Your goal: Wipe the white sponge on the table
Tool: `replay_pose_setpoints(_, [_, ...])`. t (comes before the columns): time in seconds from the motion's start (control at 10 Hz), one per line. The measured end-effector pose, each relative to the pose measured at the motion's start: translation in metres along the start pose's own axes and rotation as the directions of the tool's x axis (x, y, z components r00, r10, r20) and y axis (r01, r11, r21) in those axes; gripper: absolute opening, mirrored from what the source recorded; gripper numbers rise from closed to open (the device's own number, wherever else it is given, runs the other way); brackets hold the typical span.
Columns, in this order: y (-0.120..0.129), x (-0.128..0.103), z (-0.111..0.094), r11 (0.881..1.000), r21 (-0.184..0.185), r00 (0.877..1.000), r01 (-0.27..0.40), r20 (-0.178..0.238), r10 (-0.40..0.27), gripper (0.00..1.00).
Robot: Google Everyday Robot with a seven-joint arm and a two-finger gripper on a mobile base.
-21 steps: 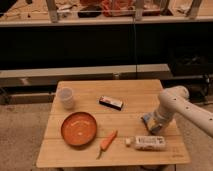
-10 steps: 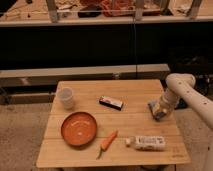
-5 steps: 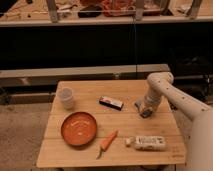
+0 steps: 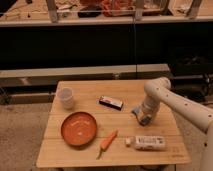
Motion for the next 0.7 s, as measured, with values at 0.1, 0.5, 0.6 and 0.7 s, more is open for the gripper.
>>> replay_pose_setpoints(0.1, [0.002, -0.011, -0.002, 1.000, -0.005, 1.000, 0.018, -0.004, -0.018, 0.38])
replay_pose_setpoints(0.5, [0.046, -0.037, -0.015, 1.000, 0.002, 1.000, -0.026, -0.014, 0.026, 0.38])
replay_pose_setpoints(0.6, [0.059, -0.040, -0.016, 0.999, 0.012, 0.999, -0.049, -0.015, 0.049, 0.38])
replay_pose_setpoints(0.7, [0.079, -0.043, -0.017, 0.996, 0.019, 0.996, -0.089, -0.016, 0.089, 0.38])
